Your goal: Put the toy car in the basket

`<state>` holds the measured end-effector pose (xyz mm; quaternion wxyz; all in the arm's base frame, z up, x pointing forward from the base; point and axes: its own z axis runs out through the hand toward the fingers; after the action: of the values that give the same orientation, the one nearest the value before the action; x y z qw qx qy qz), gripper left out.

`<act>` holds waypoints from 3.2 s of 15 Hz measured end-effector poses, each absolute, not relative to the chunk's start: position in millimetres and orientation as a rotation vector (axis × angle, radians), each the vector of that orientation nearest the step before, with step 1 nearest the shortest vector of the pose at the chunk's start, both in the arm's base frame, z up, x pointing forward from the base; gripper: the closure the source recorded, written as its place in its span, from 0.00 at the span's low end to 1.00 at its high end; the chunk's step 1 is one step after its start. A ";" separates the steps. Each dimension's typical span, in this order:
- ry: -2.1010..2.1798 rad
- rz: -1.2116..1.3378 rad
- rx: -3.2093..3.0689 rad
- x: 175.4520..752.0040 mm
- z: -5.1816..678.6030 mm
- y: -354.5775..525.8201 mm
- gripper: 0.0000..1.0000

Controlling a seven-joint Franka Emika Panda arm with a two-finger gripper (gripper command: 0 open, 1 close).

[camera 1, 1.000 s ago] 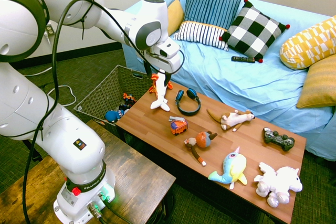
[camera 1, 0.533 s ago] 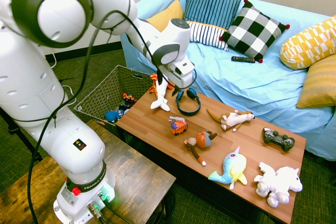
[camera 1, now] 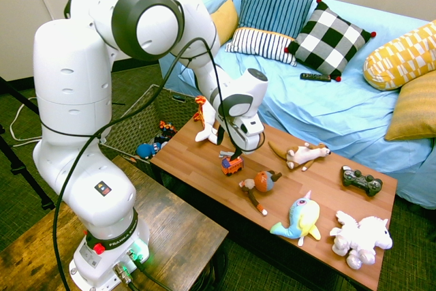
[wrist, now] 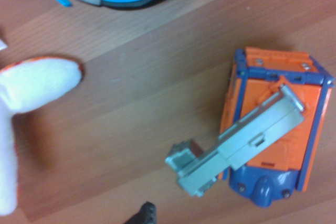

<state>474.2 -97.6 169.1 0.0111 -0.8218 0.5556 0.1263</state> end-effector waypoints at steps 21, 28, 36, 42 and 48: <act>1.724 0.531 -2.594 533.1 106.7 -117.8 1.00; 1.688 0.514 -2.607 535.2 112.8 -125.2 1.00; 1.515 0.237 -2.776 508.3 259.6 48.5 1.00; 1.471 0.189 -3.127 452.5 307.3 343.9 1.00; 1.340 0.446 -3.204 491.8 227.3 436.1 0.00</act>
<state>491.8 436.1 227.3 -0.1791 -0.9002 0.3765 0.1254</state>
